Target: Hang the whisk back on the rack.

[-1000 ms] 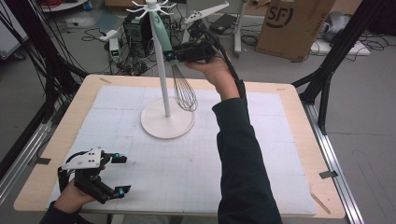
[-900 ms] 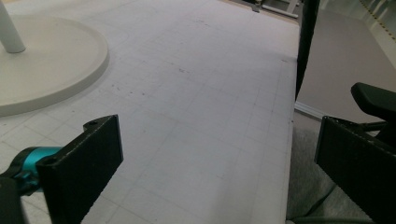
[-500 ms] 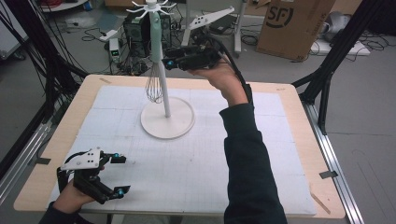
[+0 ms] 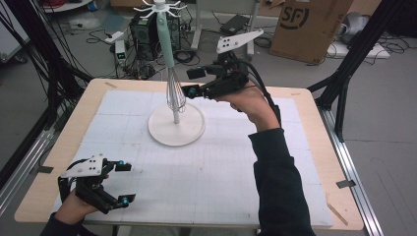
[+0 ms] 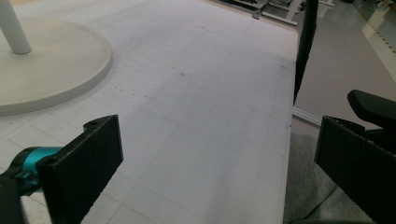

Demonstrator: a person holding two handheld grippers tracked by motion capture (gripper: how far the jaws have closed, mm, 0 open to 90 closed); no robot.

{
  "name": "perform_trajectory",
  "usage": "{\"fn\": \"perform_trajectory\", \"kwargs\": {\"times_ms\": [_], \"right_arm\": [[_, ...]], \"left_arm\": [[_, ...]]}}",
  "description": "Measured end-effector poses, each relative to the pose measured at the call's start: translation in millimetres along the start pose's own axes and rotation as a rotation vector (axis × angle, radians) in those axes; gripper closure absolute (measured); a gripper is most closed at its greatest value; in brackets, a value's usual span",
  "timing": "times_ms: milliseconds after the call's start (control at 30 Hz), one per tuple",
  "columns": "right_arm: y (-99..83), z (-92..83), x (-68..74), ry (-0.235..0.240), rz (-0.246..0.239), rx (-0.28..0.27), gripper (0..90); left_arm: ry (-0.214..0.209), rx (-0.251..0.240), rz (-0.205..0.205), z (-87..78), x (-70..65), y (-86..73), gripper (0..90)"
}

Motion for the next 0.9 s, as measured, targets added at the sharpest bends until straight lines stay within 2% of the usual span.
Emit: {"fn": "perform_trajectory", "kwargs": {"times_ms": [200, 267, 400, 500, 633, 800, 900], "right_arm": [[-18.1, -13.6, 12.5, 0.021, 0.018, -0.006, 26.0], [-26.1, -18.5, 16.2, 0.023, -0.005, -0.003, 24.1], [-41.6, -26.7, 25.7, -0.002, 0.001, -0.001, 14.4], [-52.9, -32.3, 30.6, -0.030, 0.000, 0.006, 10.6], [-64.5, -39.6, 31.3, -0.060, 0.010, 0.007, 9.5], [-80.1, -49.2, 30.4, -0.119, 0.028, -0.005, 8.8], [-90.2, -54.0, 32.1, -0.134, 0.039, 0.007, 8.8]], "left_arm": [[0.002, -0.004, -0.005, 1.8, 1.9, 0.9, 1.7], [0.004, -0.004, -0.010, 2.5, 2.3, 0.8, 1.7], [0.007, -0.005, -0.009, 2.1, 3.3, 0.8, 1.7], [0.010, -0.009, -0.013, 1.8, 4.1, 1.1, 1.7], [0.011, -0.005, -0.009, 2.0, 3.8, 0.7, 1.7], [0.017, -0.012, -0.010, 1.4, 3.8, 1.5, 1.7], [0.022, -0.020, -0.012, 0.8, 4.5, 2.1, 1.7]]}}
Point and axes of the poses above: each handheld gripper's, and its own axes: z roughly forward along the jaws, y roughly out of its top, x roughly to its left, the point moved 5 cm from there along z, roughly forward along the jaws, and after that the axes turned 12 degrees about -x, right-handed, at the moved point
